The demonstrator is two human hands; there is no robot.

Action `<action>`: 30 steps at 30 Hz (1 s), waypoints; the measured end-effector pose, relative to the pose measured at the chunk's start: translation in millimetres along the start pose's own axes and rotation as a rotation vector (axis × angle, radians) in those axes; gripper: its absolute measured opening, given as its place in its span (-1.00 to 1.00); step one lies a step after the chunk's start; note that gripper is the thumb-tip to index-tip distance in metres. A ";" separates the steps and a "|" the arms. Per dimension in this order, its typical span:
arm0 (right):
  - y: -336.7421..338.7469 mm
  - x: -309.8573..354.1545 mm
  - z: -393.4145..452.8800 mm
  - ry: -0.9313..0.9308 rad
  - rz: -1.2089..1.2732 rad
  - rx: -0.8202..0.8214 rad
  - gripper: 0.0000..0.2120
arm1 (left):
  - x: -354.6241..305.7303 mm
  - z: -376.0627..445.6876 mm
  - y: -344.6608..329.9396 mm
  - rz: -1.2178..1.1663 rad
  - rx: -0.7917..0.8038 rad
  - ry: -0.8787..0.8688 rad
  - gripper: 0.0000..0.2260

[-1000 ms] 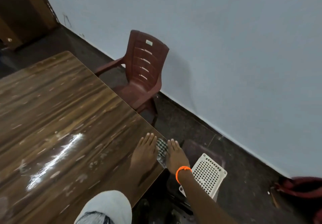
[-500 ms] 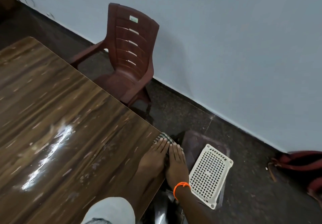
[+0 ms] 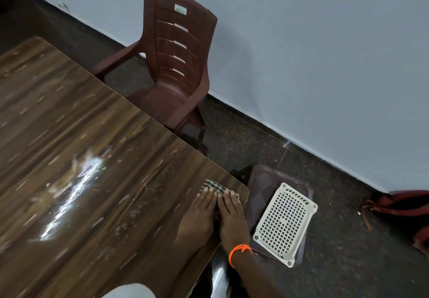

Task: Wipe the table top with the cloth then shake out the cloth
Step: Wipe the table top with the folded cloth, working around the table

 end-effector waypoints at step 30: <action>-7.9 -15.7 -33.7 0.020 0.019 0.003 -0.43 | -30.0 -34.7 -18.9 0.044 0.062 0.055 -0.40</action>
Point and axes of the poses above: each hand's wrist, its own z-axis towards the middle knuckle, its own y-axis out of the back of the hand, x = y × z, the point moved 1 cm from there along z, towards the middle knuckle, and after that the axes turned 10 degrees about x, right-handed, at the moved point
